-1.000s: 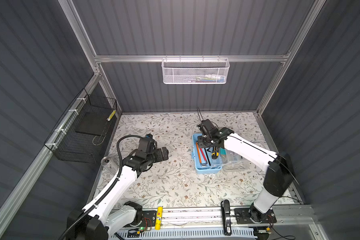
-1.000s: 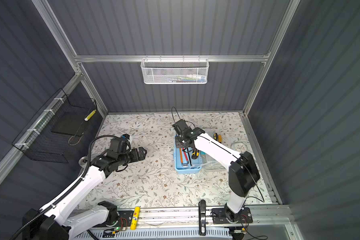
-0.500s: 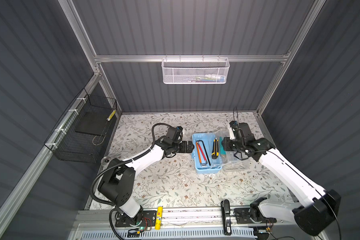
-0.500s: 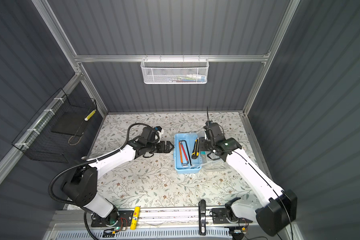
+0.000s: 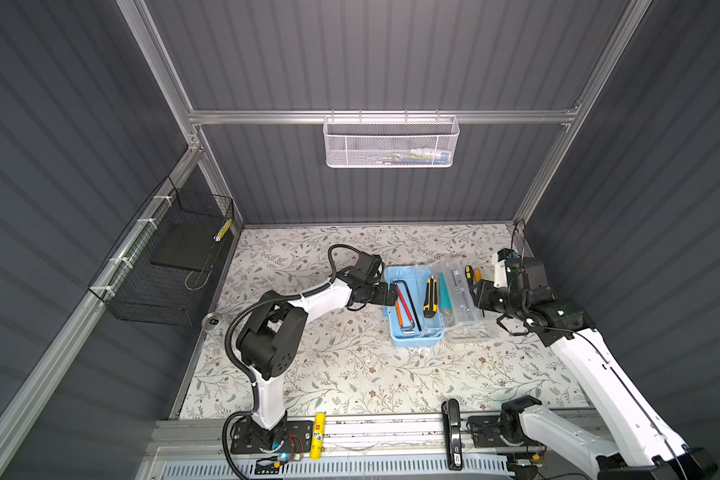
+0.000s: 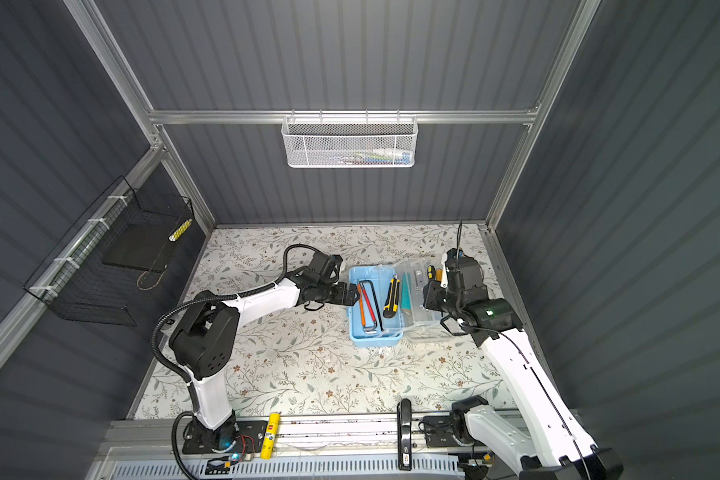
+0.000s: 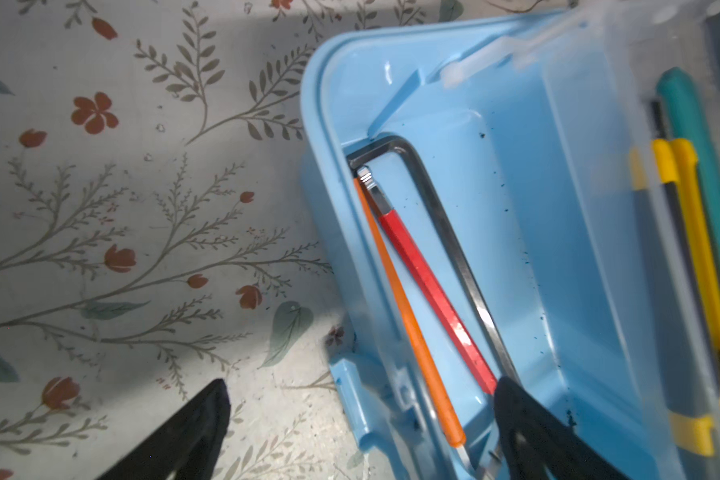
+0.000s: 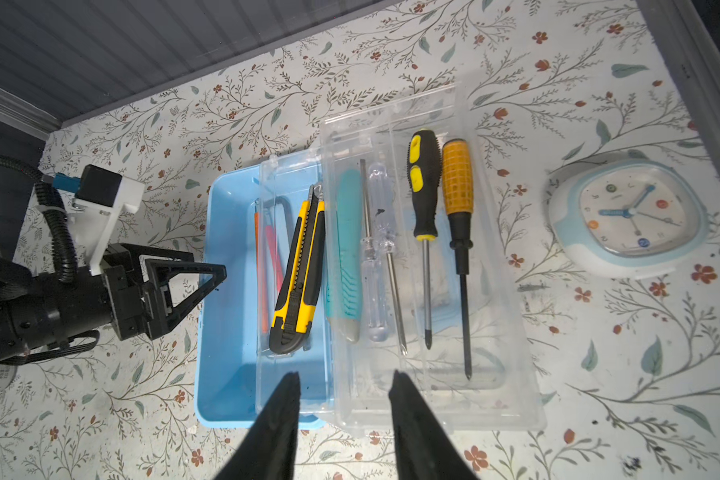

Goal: Pack the tool kit
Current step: 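Move the right gripper past the clear tray while the left reaches the box rim, then grip the clear tray's far edge with the right gripper while the left holds the box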

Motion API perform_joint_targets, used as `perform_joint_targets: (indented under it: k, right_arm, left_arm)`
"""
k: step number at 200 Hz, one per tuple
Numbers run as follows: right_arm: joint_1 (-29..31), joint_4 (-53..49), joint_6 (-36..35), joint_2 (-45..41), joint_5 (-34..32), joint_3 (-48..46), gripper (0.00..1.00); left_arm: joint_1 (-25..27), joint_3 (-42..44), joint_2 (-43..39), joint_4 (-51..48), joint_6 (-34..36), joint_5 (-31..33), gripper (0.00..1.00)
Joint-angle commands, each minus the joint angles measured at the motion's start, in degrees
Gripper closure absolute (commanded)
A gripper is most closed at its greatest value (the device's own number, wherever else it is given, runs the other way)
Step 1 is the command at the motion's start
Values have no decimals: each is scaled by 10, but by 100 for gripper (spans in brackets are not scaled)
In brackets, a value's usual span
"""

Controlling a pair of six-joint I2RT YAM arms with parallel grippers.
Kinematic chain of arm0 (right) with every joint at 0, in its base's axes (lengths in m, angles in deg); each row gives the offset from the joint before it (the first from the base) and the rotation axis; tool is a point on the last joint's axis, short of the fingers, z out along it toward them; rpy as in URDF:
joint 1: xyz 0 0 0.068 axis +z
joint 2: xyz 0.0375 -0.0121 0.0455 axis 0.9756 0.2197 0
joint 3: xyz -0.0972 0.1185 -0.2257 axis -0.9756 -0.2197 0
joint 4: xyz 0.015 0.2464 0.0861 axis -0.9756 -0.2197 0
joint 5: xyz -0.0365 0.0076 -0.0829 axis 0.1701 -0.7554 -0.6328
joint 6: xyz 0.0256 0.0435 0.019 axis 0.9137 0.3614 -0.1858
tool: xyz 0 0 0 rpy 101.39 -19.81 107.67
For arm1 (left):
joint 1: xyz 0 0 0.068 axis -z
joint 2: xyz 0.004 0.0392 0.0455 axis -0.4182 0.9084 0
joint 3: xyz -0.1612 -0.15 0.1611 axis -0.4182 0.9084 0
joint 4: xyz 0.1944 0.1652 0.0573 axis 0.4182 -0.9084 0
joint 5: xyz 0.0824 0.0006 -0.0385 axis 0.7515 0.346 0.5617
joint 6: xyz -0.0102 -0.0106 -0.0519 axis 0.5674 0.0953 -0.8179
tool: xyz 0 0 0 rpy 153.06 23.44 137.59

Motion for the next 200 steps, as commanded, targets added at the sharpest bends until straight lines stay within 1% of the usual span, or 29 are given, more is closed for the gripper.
perform_joint_targets:
  k: [1,22,40,76,108,123,136,166,178,197,200]
  right_arm:
    - [-11,3,-4,1,33,7,60]
    - [-20,13,2,8,48,6,60]
    - [-29,17,1,19,68,8,60]
    - [-49,19,-15,28,85,4,59]
    - [-90,38,-20,40,120,-16,60]
    - [-105,54,-20,40,135,-29,60]
    - [-121,64,-16,40,144,-40,60]
    - [-157,96,-1,51,168,-72,60]
    - [-169,108,4,61,182,-82,61]
    - [-185,118,9,73,182,-94,61]
    - [-189,119,9,88,181,-96,61]
  left_arm:
    - [0,-22,14,-57,11,38,1]
    - [0,-29,19,-90,24,52,0]
    - [0,-20,11,-99,32,69,1]
    - [-2,5,-15,-124,42,137,1]
    - [-4,44,-51,-125,41,174,1]
    - [-4,58,-70,-123,41,177,1]
    - [-6,59,-82,-130,43,183,2]
    - [-14,51,-102,-143,52,234,2]
    - [-21,38,-104,-152,55,232,1]
    - [-26,27,-119,-153,55,227,1]
    - [-26,27,-122,-151,55,226,0]
